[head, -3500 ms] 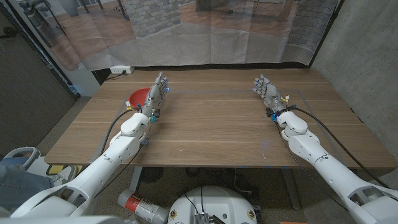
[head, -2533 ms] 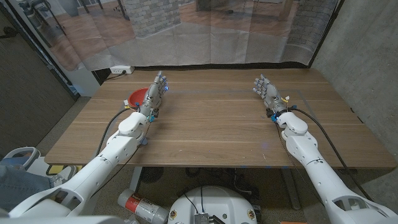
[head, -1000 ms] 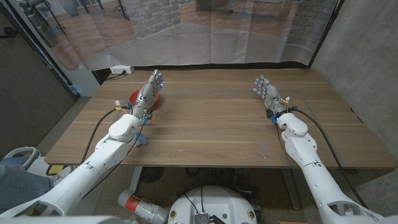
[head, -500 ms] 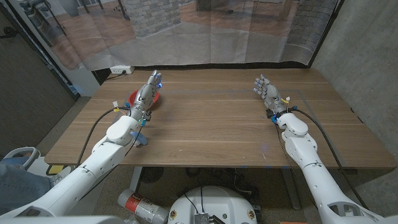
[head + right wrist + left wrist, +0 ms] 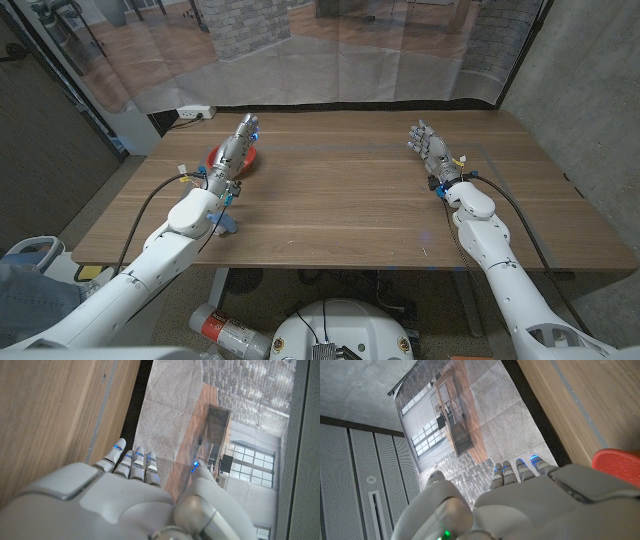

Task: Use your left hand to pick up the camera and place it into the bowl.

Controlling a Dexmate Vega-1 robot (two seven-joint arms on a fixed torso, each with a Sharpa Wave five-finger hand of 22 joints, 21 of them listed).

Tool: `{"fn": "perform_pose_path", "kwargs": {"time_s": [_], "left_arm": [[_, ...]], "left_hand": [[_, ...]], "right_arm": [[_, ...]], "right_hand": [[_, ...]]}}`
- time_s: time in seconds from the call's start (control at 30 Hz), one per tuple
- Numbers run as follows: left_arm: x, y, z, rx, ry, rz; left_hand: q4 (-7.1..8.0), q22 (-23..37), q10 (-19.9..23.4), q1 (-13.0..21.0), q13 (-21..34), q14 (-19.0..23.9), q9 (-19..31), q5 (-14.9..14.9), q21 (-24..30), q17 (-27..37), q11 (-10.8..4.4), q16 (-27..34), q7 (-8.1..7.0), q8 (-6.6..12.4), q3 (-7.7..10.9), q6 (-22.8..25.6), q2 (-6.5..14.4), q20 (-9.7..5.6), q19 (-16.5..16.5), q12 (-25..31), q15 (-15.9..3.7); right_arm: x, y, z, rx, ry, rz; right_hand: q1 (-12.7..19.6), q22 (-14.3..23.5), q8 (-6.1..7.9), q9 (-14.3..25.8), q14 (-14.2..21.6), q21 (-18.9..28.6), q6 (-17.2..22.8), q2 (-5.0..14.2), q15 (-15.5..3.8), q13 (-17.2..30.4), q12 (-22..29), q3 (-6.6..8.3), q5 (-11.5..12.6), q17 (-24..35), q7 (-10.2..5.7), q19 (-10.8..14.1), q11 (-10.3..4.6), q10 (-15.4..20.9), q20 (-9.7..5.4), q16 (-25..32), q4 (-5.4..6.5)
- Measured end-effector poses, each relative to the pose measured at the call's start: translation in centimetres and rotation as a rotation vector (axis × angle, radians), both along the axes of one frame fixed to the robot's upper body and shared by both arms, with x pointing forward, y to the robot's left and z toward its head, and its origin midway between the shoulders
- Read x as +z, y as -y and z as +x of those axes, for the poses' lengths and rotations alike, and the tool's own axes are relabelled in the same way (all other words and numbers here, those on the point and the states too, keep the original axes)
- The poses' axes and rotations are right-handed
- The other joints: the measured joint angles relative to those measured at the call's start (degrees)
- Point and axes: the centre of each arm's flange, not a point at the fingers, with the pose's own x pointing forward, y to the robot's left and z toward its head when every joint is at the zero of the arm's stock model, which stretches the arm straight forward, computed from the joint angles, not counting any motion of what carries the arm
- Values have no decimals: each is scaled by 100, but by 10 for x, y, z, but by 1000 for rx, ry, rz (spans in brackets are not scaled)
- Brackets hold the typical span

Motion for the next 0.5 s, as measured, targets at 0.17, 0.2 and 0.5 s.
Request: {"fn": "perform_pose_path", "kwargs": {"time_s": [0.17,0.2,0.5], "left_arm": [[-2,-3,-4,4,9,-1],[-3,-3,-5,4,13,-1],[-9,-7,-12,8,23,0]], "left_hand": [[0,0,0,0,0,0,0,0,0,0,0,0,0,0,0,0,0,-33,33,0,0],[0,0,0,0,0,13,0,0,0,0,0,0,0,0,0,0,0,-33,33,0,-13],[-15,0,32,31,0,32,0,0,-22,0,-32,0,-31,0,-15,31,30,-33,33,0,-32]], "right_arm": [[1,-1,0,0,2,-2],[2,-1,0,-1,2,-2],[4,-3,1,-1,6,-4]], "right_hand": [[0,0,0,0,21,0,0,0,-21,0,0,0,0,-10,0,0,0,0,0,0,0],[0,0,0,0,21,-12,0,0,-21,0,0,0,0,-14,0,0,0,0,0,0,0],[0,0,0,0,21,-22,0,0,-21,0,0,0,0,2,0,-1,0,0,1,0,0]]}}
